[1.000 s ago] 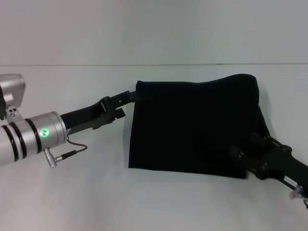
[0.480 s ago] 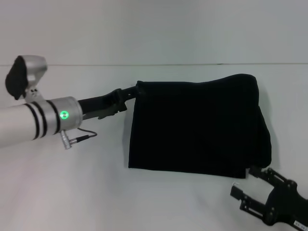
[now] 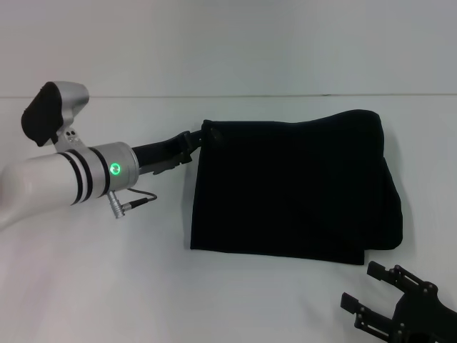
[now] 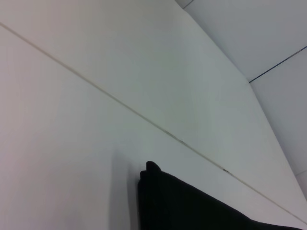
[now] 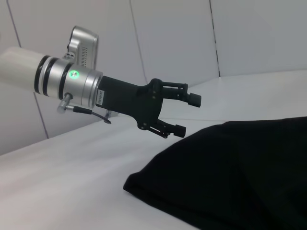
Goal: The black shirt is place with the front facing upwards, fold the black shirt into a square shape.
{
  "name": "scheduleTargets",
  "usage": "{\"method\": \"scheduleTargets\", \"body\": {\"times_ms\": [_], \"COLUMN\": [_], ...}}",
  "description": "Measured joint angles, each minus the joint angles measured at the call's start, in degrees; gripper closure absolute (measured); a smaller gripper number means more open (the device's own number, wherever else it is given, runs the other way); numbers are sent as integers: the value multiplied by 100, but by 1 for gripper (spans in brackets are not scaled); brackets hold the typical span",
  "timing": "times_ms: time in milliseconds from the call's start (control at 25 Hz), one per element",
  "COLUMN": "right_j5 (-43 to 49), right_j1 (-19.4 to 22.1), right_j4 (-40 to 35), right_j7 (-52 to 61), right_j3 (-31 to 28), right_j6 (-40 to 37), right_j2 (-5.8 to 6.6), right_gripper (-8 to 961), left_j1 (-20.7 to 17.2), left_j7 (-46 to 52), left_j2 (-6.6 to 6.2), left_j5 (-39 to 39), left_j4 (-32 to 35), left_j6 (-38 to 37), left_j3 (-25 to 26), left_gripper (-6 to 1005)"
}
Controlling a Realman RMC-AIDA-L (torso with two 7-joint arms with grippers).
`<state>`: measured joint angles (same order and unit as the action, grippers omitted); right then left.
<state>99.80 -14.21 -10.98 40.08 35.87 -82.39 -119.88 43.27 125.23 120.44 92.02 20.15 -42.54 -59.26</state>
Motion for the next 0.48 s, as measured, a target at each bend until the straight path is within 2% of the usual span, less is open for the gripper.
{"method": "scheduleTargets", "body": {"times_ms": [280,480], "right_j5": [-2,-4], "right_j1": [-29,-47], "right_j4": [0,0], "right_j7": [-1,0], "right_j3": [-17,-19], "right_j6": [38,37], "right_j2": [0,0], "right_gripper": [118,118], "left_j1": [36,80], "left_j7": [-4,-77], "left_j2": [77,183], "left_j5": [0,0], "left_j4": [-8,-14], "left_j6": [234,356], "left_j3": [-116,-182], "left_gripper": [77,77]}}
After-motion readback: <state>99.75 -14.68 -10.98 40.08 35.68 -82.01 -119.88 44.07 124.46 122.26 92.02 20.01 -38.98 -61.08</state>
